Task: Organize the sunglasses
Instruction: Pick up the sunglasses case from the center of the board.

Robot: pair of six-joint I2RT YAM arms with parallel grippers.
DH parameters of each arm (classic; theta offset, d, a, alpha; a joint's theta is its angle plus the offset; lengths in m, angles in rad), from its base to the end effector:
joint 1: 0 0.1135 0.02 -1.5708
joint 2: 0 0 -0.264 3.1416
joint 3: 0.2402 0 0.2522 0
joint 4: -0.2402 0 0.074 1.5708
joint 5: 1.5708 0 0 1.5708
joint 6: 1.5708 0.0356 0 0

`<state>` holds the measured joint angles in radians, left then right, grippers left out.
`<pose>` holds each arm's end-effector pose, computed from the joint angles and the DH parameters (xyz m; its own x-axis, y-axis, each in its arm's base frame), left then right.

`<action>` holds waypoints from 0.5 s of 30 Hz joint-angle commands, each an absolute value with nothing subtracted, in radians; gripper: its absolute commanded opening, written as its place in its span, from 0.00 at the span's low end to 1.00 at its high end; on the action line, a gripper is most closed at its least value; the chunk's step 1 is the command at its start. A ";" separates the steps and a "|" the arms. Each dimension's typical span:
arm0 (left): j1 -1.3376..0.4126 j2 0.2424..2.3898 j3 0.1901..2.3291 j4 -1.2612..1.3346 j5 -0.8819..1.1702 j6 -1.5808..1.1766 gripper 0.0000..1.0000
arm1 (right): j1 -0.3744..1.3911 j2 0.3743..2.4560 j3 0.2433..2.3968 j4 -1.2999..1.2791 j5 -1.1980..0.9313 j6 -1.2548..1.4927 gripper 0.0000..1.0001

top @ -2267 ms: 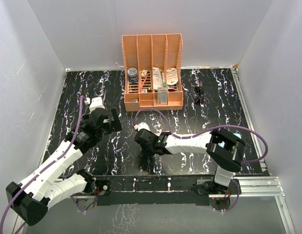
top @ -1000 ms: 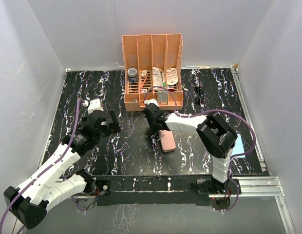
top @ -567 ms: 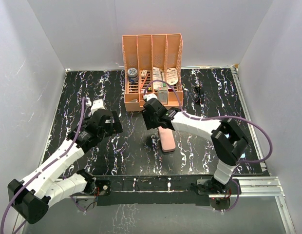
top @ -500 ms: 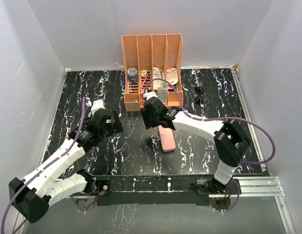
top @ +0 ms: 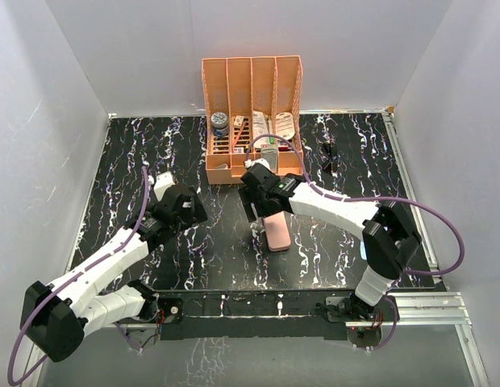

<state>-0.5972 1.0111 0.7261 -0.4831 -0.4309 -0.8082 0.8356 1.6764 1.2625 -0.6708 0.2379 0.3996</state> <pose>0.1806 -0.1048 0.2520 -0.5867 -0.3955 -0.7067 -0.2340 0.9182 -0.3196 0.2389 0.2517 0.2364 -0.7980 -0.3187 -0.5114 -0.3653 0.9309 -0.0102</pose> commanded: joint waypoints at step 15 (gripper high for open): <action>-0.592 1.045 0.611 -0.329 -0.415 -0.796 0.99 | 0.771 1.699 1.328 -0.808 0.180 0.436 0.88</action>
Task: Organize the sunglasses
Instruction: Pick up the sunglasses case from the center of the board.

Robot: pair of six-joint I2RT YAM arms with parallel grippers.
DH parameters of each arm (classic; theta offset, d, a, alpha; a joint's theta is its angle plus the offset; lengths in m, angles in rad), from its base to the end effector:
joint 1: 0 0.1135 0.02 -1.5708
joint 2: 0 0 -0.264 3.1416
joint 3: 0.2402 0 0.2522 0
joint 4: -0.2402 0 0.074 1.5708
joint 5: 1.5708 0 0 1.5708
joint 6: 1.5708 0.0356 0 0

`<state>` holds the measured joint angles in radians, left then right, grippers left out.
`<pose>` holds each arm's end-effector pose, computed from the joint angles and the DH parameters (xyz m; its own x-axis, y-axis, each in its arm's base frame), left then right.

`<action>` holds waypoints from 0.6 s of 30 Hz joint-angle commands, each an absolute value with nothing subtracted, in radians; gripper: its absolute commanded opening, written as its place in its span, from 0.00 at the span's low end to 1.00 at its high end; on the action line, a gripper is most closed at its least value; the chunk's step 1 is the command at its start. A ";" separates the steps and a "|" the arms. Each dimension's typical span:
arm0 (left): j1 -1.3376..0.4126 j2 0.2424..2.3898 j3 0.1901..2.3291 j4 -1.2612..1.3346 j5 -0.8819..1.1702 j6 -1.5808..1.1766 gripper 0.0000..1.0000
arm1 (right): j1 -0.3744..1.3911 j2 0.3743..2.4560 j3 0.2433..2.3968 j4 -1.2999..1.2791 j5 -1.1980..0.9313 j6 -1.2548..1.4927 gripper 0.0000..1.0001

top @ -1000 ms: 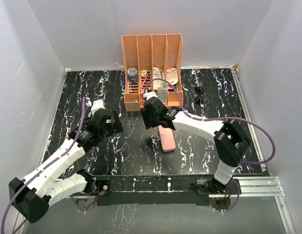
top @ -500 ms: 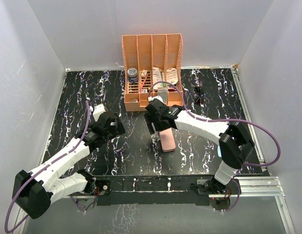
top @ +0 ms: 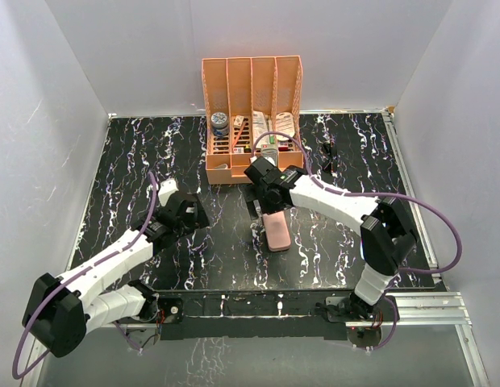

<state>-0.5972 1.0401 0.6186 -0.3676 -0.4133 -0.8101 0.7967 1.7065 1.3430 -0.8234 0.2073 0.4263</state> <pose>0.1813 -0.1060 0.2201 -0.6082 -0.3886 -0.6922 -0.2314 0.9209 -0.3138 0.2477 0.2428 0.2431 -0.8572 -0.2980 -0.4199 -0.3200 0.9472 -0.0189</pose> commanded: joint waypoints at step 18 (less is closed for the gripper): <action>-0.591 1.070 0.596 -0.303 -0.393 -0.793 0.99 | 0.731 1.721 1.186 -0.705 0.097 0.437 0.89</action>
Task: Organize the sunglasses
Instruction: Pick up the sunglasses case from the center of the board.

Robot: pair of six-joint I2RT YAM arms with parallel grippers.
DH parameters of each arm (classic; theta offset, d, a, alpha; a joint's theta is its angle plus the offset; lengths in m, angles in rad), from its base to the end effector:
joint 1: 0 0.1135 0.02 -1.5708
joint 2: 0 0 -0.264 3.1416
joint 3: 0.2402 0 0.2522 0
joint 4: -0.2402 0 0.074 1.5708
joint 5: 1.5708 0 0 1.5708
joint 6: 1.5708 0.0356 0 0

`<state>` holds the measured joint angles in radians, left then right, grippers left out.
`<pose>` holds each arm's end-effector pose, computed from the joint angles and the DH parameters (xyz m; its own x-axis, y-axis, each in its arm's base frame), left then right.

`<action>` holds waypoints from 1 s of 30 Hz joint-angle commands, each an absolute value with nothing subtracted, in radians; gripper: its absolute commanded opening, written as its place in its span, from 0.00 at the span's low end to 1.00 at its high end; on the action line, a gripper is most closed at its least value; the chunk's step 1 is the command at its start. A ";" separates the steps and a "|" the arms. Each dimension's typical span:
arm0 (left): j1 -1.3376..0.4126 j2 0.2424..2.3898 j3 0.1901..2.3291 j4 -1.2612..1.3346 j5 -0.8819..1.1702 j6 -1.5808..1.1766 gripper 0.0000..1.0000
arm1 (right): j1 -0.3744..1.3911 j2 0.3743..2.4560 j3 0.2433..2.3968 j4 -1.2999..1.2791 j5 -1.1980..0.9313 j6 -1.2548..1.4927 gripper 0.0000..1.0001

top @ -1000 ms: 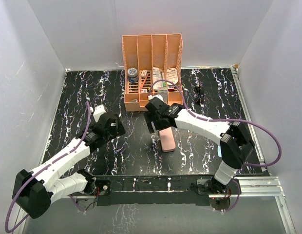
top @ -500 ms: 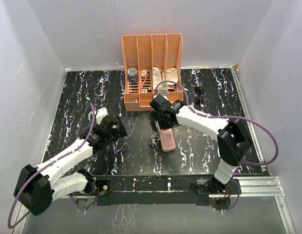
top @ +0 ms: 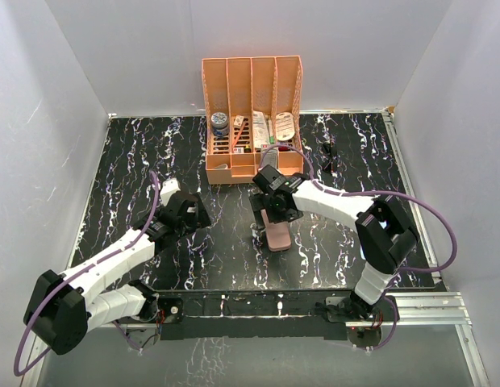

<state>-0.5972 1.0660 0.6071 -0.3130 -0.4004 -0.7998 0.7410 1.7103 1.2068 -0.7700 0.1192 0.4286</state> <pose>0.1856 -0.1094 0.2154 -0.6077 -0.3855 -0.6944 -0.2137 0.9214 -0.3245 0.2480 0.2212 0.2047 -0.9095 -0.2728 -0.3137 -0.2930 0.9559 0.0183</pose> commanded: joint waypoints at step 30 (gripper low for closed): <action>-0.592 1.088 0.569 -0.276 -0.375 -0.796 0.99 | 0.714 1.833 1.150 -0.674 0.064 0.431 0.85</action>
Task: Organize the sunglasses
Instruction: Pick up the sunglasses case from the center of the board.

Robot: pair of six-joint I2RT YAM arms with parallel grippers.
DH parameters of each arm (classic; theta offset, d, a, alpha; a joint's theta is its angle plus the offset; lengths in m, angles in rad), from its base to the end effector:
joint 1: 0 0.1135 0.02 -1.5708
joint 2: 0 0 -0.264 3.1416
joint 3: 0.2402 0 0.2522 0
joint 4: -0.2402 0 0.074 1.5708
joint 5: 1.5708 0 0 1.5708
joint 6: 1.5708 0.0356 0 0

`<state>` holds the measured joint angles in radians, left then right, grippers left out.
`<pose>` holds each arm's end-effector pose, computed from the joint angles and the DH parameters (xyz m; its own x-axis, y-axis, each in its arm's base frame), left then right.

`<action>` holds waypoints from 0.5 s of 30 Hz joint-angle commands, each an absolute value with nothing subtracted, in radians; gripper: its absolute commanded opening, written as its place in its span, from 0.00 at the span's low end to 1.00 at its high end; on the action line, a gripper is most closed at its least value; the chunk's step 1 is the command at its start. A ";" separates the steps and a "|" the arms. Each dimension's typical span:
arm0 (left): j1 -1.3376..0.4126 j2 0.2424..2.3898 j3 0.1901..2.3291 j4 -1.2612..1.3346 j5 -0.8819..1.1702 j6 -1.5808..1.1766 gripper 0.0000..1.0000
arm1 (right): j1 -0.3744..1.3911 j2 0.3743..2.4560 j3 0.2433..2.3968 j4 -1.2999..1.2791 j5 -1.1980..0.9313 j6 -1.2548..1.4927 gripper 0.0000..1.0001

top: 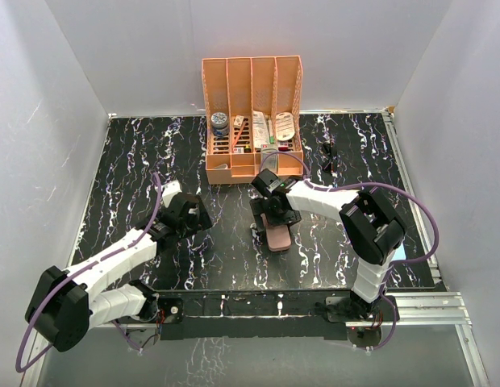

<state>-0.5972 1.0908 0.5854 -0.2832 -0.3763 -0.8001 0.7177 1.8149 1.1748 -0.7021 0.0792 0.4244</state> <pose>0.1868 -0.1112 0.2056 -0.6302 -0.3783 -0.6780 -0.2057 0.9234 -0.3241 0.2587 0.2221 0.1648 -0.9330 -0.2696 -0.2382 -0.2830 0.9588 0.0231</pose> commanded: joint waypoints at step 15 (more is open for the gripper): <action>-0.592 1.087 0.568 -0.279 -0.370 -0.801 0.99 | 0.715 1.856 1.124 -0.661 0.039 0.421 0.45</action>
